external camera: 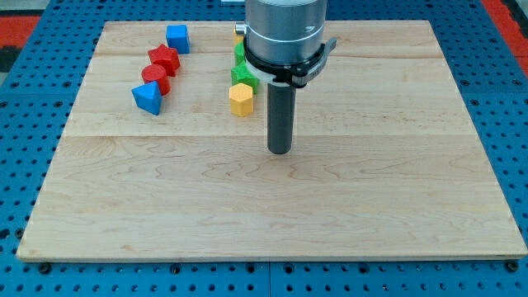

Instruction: Place the arm to the left side of the red star

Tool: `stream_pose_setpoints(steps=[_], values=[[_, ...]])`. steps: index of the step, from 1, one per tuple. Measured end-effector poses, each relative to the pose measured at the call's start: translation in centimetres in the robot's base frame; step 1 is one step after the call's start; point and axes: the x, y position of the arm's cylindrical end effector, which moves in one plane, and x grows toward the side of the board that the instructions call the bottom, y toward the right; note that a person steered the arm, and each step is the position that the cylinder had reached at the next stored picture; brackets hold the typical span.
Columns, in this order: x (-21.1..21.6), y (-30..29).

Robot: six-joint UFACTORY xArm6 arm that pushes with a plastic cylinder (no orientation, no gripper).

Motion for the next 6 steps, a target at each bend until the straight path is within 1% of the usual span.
stream_pose_setpoints(steps=[1,2,3,4,5,6], values=[[3.0,-0.7],[6.3,-8.4],[4.9,-19.2],[1.0,-26.4],[-3.8,-29.7],[-10.9,-29.8]])
